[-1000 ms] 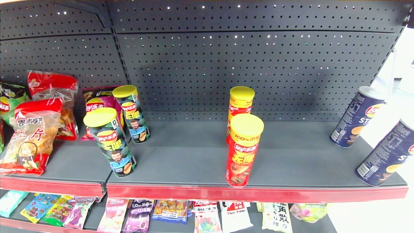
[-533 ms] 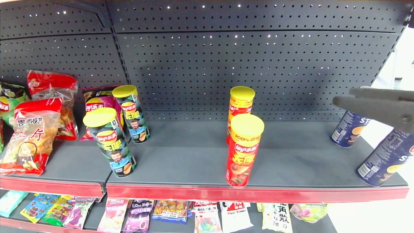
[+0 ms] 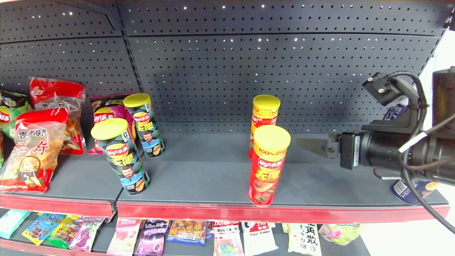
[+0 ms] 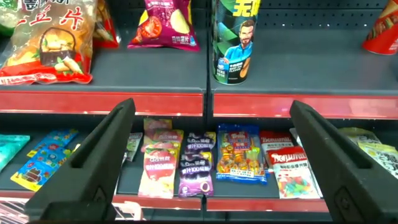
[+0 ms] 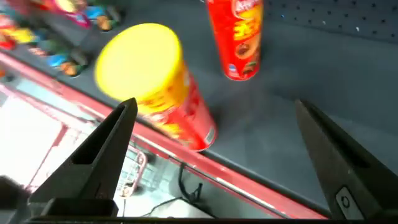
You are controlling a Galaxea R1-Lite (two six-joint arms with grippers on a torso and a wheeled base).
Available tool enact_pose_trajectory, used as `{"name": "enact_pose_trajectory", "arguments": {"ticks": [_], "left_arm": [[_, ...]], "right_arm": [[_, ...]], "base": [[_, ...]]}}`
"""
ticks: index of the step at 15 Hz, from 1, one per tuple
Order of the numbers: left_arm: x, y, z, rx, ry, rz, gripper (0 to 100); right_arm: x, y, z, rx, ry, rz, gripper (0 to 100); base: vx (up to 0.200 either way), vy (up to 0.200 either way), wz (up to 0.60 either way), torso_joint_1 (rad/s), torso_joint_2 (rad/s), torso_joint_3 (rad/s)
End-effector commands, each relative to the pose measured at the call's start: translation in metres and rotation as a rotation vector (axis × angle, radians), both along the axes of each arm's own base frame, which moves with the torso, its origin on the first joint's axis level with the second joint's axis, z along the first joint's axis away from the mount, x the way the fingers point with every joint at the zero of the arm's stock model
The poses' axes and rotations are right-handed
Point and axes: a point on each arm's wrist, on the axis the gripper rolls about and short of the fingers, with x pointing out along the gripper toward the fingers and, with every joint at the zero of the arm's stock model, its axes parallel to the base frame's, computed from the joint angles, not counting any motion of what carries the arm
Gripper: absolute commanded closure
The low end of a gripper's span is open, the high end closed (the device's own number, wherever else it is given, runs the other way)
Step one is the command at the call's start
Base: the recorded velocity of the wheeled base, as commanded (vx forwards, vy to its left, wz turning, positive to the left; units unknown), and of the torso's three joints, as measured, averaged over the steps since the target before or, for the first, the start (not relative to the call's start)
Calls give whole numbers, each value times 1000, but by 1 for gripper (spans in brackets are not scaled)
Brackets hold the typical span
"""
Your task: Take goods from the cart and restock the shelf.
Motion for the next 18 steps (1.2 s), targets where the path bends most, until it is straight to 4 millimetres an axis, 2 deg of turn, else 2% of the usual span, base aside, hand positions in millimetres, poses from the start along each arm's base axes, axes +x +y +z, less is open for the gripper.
{"name": "enact_pose_trajectory", "arguments": {"ticks": [1, 7, 10, 11, 13, 18], "left_arm": [[0, 0, 0, 0, -1, 0, 0], [0, 0, 0, 0, -1, 0, 0], [0, 0, 0, 0, -1, 0, 0], [0, 0, 0, 0, -1, 0, 0], [0, 0, 0, 0, -1, 0, 0], [0, 0, 0, 2, -1, 0, 0]], "right_arm": [[16, 1, -10, 13, 42, -47, 0], [25, -16, -10, 63, 62, -145, 0], [28, -23, -20, 38, 91, -176, 0], [28, -25, -47, -44, 164, -177, 0], [26, -26, -81, -194, 241, -154, 0], [36, -15, -101, -345, 260, -87, 0]], "base": [[0, 0, 0, 0, 0, 0], [0, 0, 0, 0, 0, 0], [0, 0, 0, 0, 0, 0], [0, 0, 0, 0, 0, 0], [0, 0, 0, 0, 0, 0], [0, 0, 0, 0, 0, 0]]}}
